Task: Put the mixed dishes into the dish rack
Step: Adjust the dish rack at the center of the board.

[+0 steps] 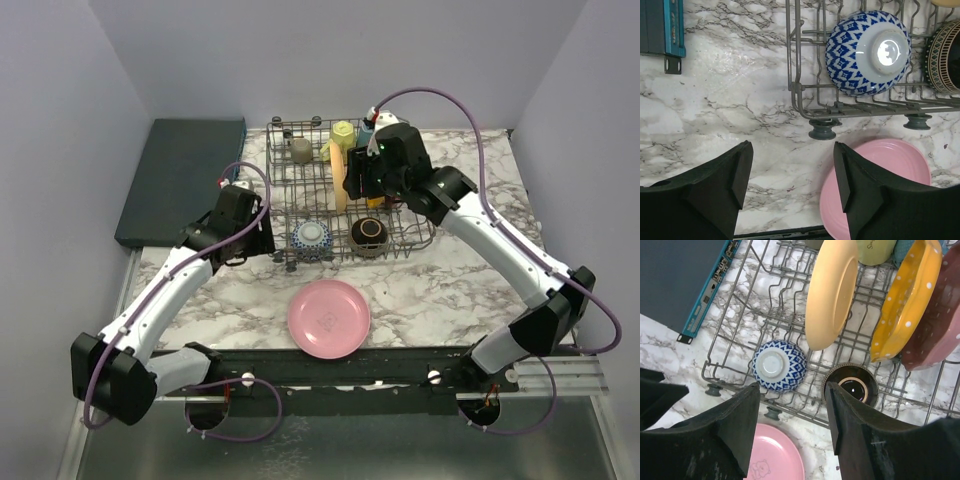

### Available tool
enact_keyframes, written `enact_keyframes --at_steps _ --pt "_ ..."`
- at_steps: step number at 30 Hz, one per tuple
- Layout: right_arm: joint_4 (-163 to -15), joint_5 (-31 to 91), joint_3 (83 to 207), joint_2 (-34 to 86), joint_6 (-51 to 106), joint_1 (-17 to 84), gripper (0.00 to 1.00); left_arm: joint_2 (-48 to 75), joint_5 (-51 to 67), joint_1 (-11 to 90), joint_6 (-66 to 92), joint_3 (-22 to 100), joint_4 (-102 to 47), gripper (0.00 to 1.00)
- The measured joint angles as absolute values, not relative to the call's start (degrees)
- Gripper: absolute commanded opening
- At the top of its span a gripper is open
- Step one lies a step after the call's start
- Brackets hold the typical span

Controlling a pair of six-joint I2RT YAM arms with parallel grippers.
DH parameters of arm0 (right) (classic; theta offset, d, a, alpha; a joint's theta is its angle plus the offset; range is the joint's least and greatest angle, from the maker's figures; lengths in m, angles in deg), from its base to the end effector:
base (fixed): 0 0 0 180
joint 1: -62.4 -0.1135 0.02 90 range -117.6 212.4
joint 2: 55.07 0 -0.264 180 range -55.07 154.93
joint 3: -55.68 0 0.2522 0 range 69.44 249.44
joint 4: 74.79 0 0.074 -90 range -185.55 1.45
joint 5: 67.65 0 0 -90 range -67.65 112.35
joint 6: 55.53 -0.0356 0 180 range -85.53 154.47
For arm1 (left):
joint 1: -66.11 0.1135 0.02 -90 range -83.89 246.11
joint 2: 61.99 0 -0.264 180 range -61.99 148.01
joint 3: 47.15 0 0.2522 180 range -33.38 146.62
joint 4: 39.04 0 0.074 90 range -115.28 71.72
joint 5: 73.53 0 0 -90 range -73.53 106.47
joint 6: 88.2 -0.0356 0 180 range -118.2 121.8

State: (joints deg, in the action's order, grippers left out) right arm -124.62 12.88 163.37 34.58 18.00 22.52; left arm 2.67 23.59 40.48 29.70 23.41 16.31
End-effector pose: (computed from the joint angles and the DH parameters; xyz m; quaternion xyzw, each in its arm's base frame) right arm 0.2731 0.2205 0.3981 -0.1373 0.8608 0.1653 0.4614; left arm 0.2083 -0.0951 0.2950 -0.0401 0.9356 -0.1037 0.3350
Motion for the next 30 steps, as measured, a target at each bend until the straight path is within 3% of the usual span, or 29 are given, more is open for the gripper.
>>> enact_keyframes --at_steps 12,30 --pt "-123.27 15.72 154.72 24.70 17.96 22.52 0.59 11.53 18.82 43.28 28.74 26.73 13.05 0.54" --pt "-124.14 32.75 132.16 12.57 15.49 22.52 0.57 18.08 18.51 43.93 29.46 27.00 10.65 0.37"
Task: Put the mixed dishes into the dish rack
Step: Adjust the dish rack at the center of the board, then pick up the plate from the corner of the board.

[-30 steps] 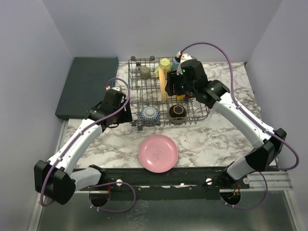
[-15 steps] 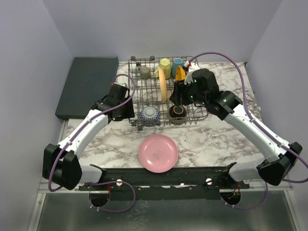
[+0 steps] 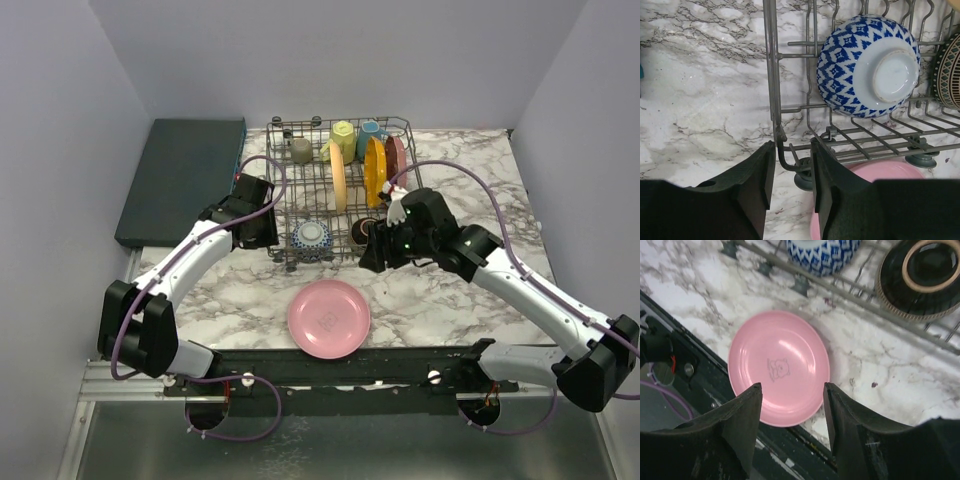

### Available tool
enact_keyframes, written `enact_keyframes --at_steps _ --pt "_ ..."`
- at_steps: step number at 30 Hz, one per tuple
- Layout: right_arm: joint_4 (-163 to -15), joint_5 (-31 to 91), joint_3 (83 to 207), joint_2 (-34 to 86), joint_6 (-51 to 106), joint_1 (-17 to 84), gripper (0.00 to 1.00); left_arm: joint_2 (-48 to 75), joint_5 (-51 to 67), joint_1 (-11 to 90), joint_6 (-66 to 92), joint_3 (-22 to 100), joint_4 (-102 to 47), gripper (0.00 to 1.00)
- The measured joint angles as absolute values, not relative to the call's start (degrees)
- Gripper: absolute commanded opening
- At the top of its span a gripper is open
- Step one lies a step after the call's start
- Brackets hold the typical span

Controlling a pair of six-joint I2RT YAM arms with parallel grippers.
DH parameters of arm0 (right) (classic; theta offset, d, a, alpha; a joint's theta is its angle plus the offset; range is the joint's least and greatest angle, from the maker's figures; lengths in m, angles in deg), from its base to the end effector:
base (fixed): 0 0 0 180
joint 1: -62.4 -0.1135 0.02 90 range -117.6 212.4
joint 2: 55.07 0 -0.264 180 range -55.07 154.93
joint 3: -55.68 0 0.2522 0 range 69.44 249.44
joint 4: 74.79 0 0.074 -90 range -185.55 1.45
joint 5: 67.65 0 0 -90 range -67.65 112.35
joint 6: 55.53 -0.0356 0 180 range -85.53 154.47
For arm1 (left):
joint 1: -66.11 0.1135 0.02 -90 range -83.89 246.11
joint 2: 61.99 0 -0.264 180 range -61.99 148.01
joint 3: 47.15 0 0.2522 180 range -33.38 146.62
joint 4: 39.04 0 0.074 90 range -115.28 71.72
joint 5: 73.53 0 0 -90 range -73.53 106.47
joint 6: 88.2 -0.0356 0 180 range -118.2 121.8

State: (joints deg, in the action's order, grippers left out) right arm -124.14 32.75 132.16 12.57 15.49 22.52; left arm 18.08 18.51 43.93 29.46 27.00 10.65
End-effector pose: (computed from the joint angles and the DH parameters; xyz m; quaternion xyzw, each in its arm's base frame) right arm 0.1890 0.1663 0.3256 -0.2014 0.8826 0.2765 0.3226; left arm 0.2664 -0.1073 0.2571 -0.0509 0.9538 -0.1091 0.2752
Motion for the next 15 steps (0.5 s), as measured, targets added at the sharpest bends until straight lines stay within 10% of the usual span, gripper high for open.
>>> enact_keyframes --at_steps 15 --pt "-121.87 41.40 116.20 10.84 7.92 22.52 0.58 19.68 18.45 44.41 30.22 27.04 10.58 0.11"
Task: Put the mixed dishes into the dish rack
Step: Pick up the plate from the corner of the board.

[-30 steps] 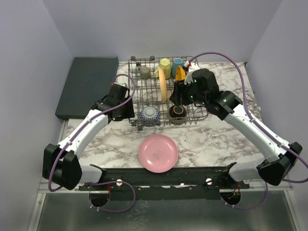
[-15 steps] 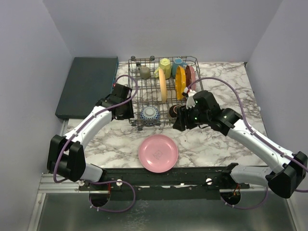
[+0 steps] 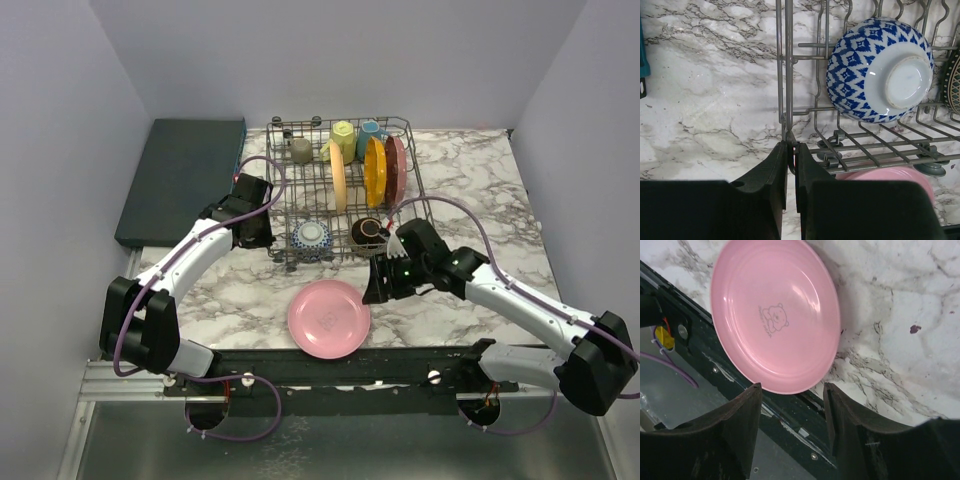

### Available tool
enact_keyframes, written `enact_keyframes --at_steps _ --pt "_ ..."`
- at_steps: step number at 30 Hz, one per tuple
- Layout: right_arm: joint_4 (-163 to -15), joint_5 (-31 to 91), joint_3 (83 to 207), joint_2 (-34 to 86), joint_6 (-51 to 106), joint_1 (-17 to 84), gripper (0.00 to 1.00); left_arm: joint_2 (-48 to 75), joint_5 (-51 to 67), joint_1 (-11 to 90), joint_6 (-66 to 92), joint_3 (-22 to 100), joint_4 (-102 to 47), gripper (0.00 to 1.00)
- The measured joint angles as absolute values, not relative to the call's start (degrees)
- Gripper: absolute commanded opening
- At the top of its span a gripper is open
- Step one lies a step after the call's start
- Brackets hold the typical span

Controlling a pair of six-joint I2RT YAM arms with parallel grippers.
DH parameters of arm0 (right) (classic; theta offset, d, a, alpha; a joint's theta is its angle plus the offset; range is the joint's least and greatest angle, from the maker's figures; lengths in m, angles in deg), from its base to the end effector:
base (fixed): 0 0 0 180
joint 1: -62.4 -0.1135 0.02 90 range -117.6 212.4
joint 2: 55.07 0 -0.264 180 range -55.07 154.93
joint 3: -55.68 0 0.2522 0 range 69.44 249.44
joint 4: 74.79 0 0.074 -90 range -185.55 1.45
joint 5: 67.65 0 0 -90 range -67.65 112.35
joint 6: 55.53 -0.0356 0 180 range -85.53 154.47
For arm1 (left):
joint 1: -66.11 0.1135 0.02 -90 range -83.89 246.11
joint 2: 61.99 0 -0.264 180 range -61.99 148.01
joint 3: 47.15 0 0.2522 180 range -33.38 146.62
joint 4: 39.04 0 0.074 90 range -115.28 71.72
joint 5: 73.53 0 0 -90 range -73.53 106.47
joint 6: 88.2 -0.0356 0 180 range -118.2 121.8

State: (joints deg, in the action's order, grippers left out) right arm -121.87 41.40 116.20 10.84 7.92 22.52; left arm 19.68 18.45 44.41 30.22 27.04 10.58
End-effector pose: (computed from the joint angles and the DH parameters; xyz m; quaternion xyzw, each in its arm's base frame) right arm 0.1682 0.1557 0.2454 -0.1613 0.9213 0.3049 0.1796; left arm 0.2711 -0.1066 0.2499 -0.0611 0.9570 -0.1049 0.2635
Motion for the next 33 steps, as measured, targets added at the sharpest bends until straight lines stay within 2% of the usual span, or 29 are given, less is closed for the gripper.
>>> enact_keyframes --at_steps 11,25,33 --pt "-115.05 45.97 106.74 11.39 1.28 22.52 0.59 19.66 16.22 44.41 30.13 26.54 10.73 0.00" --pt "-105.96 47.33 100.95 17.03 -4.47 22.52 0.58 18.50 10.21 44.54 32.80 24.11 9.68 0.00" --pt "-101.39 47.50 98.46 19.76 -6.90 22.52 0.54 18.08 7.87 43.38 34.48 23.56 9.49 0.00"
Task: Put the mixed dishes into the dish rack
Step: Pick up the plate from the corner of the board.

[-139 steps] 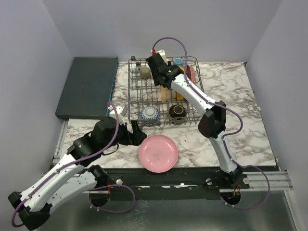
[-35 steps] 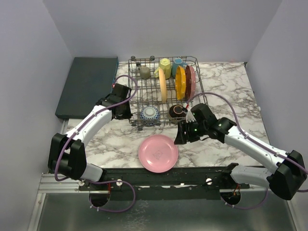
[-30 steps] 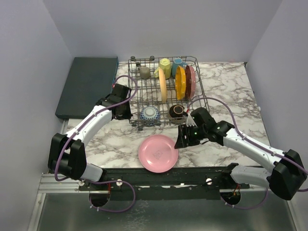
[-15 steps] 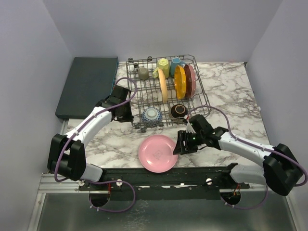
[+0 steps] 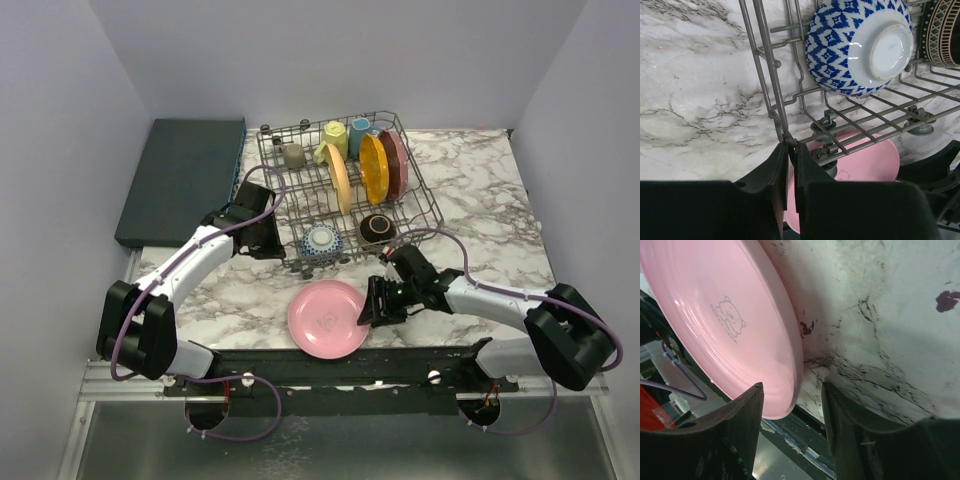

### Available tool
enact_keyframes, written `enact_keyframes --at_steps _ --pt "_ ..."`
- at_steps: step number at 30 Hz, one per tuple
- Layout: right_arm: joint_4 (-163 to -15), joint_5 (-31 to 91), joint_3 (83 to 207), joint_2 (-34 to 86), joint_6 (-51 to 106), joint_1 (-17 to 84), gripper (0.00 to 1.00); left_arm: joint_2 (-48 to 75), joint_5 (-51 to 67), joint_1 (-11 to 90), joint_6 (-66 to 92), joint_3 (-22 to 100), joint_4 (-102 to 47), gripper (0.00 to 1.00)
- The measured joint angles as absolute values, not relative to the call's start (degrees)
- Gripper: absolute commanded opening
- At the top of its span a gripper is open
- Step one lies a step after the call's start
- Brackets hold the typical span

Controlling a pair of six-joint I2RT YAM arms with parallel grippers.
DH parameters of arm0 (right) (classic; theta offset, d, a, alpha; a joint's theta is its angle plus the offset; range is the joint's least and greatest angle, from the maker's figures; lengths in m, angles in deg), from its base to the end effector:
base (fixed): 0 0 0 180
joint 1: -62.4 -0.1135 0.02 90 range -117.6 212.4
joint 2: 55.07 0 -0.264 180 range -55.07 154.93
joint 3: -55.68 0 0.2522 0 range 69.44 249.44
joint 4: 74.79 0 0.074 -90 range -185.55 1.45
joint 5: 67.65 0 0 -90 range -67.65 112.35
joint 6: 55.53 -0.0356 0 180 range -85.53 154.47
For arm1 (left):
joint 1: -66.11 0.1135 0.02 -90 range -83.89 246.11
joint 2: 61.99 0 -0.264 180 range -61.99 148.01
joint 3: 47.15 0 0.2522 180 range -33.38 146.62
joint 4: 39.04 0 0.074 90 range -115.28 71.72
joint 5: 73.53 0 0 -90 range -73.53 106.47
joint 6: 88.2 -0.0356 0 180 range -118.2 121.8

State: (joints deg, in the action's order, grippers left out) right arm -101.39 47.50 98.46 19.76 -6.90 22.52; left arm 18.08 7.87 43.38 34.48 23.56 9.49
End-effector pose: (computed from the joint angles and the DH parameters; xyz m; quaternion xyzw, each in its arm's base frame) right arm 0.1591 0.1526 0.1438 -0.0466 0.9404 0.3308 0.0637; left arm 0.2575 -0.1136 0.2400 -0.0624 0.9565 -0.1920 0.2107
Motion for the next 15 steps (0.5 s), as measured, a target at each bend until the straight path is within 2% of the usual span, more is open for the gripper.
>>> enact_keyframes --at_steps 7,15 --pt "-97.23 48.40 98.17 22.06 -8.64 22.52 0.46 18.19 7.13 41.16 35.53 23.43 9.36 0.00" --pt "-94.13 48.83 97.30 24.11 -10.09 22.63 0.22 18.93 6.80 37.88 37.24 23.43 8.96 0.00"
